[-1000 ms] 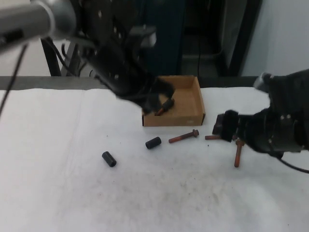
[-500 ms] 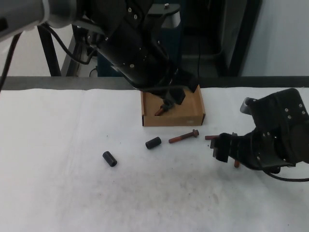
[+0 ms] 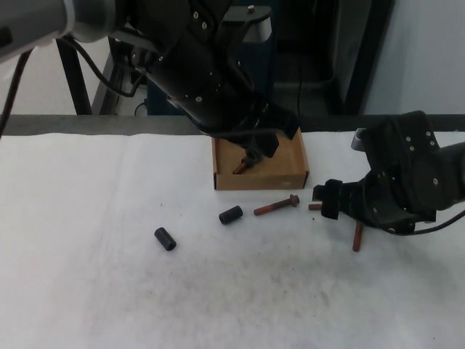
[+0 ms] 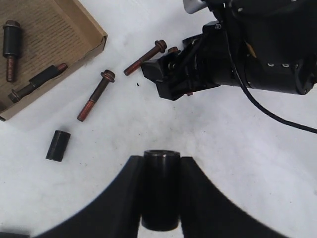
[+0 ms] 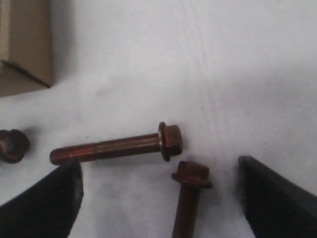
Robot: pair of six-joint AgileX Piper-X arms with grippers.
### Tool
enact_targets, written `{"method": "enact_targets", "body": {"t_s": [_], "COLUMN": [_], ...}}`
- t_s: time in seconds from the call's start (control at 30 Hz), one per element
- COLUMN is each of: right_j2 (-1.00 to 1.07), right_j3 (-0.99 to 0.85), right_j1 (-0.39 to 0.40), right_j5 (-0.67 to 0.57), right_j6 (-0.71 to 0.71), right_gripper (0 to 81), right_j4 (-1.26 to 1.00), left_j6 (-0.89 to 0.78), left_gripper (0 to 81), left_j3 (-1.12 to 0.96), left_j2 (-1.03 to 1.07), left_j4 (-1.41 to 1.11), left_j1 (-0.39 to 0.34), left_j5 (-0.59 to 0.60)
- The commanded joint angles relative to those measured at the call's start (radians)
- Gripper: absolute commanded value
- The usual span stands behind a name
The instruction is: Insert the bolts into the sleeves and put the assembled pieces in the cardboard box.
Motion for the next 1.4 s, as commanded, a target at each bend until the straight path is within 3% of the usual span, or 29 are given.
{"method": "enact_targets", "body": {"t_s": [0.0,0.1,0.23,0.33,0.73,1.27,1.37], "right_j2": [0.002,0.002,-0.010,-0.019,-0.013,0.053,0.053], "right_j3": [-0.022,-0.024,-0.025,-0.025,-0.002,-0.003,-0.003], "right_j1": [-0.003,0.013,0.056,0.085,0.091,0.012,0.012], "right_j5": [0.000,0.014,0.139,0.182,0.218,0.224,0.224], "right_j6": [-0.006,0.024,0.151,0.195,0.198,0.198,0.198], "right_gripper": [73.8,56.3,32.2,21.8,20.4,20.2,11.4], "right_j4": [0.030,0.047,0.093,0.114,0.114,0.069,0.069], "left_j6": [-0.003,-0.003,-0.003,-0.003,-0.003,-0.003,-0.003], "left_gripper": [0.8,0.8,0.8,0.8,0.8,0.8,0.8], "left_j3": [-0.009,-0.009,-0.009,-0.009,-0.009,-0.009,-0.009], "left_j2": [-0.019,-0.019,-0.019,-0.019,-0.019,-0.019,-0.019], "left_j4": [-0.003,-0.003,-0.003,-0.003,-0.003,0.005,0.005], "left_j1": [-0.004,-0.004,-0.004,-0.004,-0.004,-0.004,-0.004], "left_j5": [0.007,0.007,0.007,0.007,0.007,0.007,0.007]}}
